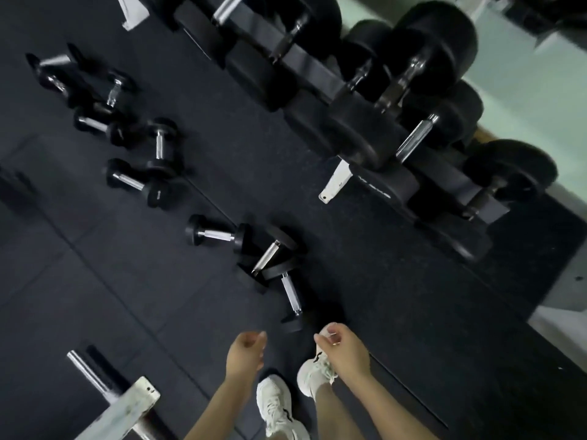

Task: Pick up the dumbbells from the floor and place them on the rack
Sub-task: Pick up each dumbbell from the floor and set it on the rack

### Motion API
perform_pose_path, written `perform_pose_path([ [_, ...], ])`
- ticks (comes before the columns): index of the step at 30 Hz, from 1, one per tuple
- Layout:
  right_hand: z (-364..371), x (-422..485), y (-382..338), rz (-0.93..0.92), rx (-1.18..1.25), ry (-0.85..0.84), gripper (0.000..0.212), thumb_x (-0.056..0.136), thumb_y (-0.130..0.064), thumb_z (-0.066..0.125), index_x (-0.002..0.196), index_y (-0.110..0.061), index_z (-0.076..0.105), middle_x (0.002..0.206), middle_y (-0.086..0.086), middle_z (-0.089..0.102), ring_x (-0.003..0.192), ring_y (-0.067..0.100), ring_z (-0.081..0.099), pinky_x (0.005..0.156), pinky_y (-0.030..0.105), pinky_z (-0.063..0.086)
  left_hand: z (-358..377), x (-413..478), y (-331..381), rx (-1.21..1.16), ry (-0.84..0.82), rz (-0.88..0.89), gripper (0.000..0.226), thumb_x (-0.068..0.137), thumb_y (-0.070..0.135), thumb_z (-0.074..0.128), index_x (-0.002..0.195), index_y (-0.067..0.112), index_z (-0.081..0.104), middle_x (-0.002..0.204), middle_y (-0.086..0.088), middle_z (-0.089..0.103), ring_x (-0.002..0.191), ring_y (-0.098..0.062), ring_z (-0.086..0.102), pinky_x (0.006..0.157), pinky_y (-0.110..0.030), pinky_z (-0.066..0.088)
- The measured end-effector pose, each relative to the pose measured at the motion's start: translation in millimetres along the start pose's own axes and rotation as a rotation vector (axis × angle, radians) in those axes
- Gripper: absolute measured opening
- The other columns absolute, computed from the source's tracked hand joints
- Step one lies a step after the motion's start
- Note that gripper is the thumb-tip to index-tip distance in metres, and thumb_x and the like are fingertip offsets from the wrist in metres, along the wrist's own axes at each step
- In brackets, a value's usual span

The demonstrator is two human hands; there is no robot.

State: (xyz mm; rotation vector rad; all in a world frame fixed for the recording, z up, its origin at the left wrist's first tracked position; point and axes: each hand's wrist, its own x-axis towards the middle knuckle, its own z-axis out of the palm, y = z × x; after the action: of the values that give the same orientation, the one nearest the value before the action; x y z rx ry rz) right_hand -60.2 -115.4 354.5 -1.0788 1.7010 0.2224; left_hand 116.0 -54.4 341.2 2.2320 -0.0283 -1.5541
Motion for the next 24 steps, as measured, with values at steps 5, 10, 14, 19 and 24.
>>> perform_pose_path([
  [5, 46.1, 89.9, 15.0, 0.037, 0.022, -0.059, 0.046, 0.087, -0.041, 0.062, 0.125, -0.017, 0.054, 0.116, -0.003, 0.062, 0.092, 0.010, 0.055, 0.078, 0.020, 0.036, 47.8, 88.5, -14.1, -0.017, 0.032, -0.002, 0.013, 0.090, 0.031, 0.058, 0.086, 0.019, 0.058, 0.081, -0.002, 0.063, 0.076, -0.021, 0.060, 0.085, -0.042, 0.054],
  [10, 97.9, 197.5, 34.1, 0.031, -0.058, -0.087, 0.054, 0.088, -0.046, 0.059, 0.132, -0.017, 0.047, 0.130, 0.002, 0.058, 0.116, 0.018, 0.057, 0.093, 0.026, 0.042, 88.0, 188.9, -29.3, 0.036, 0.069, -0.003, 0.023, 0.091, 0.034, 0.055, 0.100, 0.013, 0.062, 0.105, -0.008, 0.069, 0.098, -0.028, 0.063, 0.083, -0.032, 0.047],
  [14, 137.0, 279.1, 46.7, 0.032, -0.054, -0.119, 0.062, 0.089, -0.044, 0.058, 0.140, -0.014, 0.039, 0.140, 0.007, 0.051, 0.124, 0.021, 0.053, 0.098, 0.026, 0.041, 118.4, 271.7, -44.1, 0.017, 0.012, -0.024, 0.039, 0.094, 0.032, 0.053, 0.118, 0.003, 0.061, 0.117, -0.008, 0.065, 0.103, -0.019, 0.058, 0.085, -0.026, 0.039],
  [19, 184.9, 355.0, 67.9, 0.094, -0.023, -0.261, 0.066, 0.083, -0.045, 0.065, 0.135, -0.009, 0.045, 0.127, 0.009, 0.060, 0.118, 0.025, 0.058, 0.100, 0.031, 0.045, 148.1, 353.6, -62.7, -0.055, -0.090, -0.026, 0.043, 0.094, 0.031, 0.051, 0.126, 0.002, 0.053, 0.121, -0.010, 0.064, 0.109, -0.020, 0.061, 0.090, -0.024, 0.051],
  [24, 202.5, 380.5, 81.4, 0.129, 0.083, -0.383, 0.015, 0.083, -0.029, 0.065, 0.082, -0.014, 0.064, 0.063, -0.003, 0.067, 0.058, 0.005, 0.064, 0.059, 0.021, 0.054, 158.2, 378.1, -65.5, -0.187, -0.180, -0.024, 0.040, 0.092, 0.039, 0.054, 0.107, 0.002, 0.058, 0.079, -0.011, 0.064, 0.052, -0.018, 0.058, 0.038, -0.023, 0.043],
])
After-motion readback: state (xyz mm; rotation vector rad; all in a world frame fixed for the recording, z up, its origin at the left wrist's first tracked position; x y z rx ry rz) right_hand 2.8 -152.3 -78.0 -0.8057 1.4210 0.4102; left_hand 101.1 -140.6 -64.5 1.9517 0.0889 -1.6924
